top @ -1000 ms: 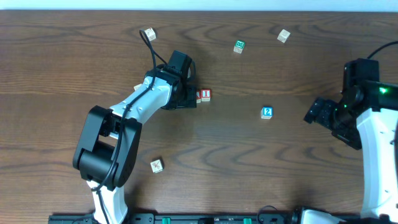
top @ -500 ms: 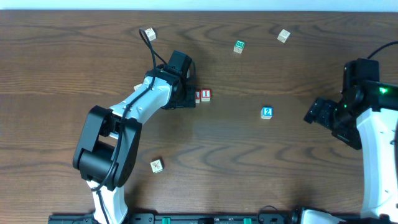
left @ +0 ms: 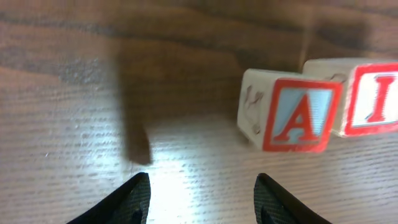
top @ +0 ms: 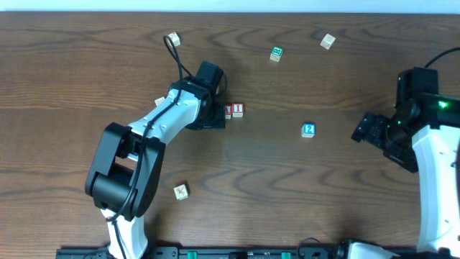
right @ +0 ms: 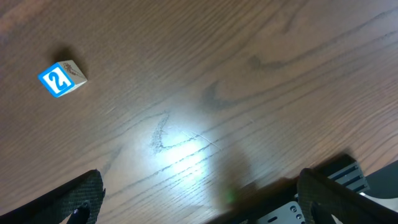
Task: Spell out Ai2
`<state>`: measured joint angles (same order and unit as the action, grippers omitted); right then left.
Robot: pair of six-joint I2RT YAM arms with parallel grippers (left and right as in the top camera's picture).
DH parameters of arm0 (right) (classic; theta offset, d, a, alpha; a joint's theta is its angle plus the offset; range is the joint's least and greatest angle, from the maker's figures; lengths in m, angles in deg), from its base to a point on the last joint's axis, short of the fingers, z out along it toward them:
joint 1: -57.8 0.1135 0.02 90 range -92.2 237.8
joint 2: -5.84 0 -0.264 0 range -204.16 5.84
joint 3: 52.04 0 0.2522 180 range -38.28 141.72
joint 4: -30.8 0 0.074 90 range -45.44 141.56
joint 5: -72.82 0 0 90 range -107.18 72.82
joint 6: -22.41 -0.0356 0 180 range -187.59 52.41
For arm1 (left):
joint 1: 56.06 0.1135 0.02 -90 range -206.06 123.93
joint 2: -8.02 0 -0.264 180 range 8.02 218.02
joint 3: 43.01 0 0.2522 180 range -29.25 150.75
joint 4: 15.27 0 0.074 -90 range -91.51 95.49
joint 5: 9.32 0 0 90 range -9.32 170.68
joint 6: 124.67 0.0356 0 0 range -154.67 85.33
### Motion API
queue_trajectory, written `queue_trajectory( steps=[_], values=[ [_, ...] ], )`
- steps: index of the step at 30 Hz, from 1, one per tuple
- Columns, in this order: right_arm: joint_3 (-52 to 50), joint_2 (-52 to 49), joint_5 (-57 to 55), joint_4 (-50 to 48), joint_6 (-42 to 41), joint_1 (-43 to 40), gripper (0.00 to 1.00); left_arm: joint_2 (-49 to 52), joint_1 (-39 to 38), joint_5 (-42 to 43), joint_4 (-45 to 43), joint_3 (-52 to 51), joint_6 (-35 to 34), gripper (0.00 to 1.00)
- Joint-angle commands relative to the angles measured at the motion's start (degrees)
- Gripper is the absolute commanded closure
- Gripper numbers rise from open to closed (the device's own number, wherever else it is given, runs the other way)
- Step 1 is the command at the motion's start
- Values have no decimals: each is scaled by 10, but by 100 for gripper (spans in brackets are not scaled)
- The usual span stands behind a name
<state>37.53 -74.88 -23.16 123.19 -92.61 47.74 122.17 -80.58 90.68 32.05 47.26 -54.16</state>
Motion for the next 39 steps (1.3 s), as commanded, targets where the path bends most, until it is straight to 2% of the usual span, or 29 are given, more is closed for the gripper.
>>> queue_trajectory(
  steps=[1, 34, 39],
  values=[
    [6, 1, -2, 0, -7, -4, 1, 11, -5, -9, -14, -3, 4, 45],
    [6, 1, -2, 3, -7, -4, 1, 14, -14, -37, -38, -3, 6, 45],
    [6, 1, -2, 5, -7, -4, 1, 14, -14, -43, 8, -3, 16, 45]
  ],
)
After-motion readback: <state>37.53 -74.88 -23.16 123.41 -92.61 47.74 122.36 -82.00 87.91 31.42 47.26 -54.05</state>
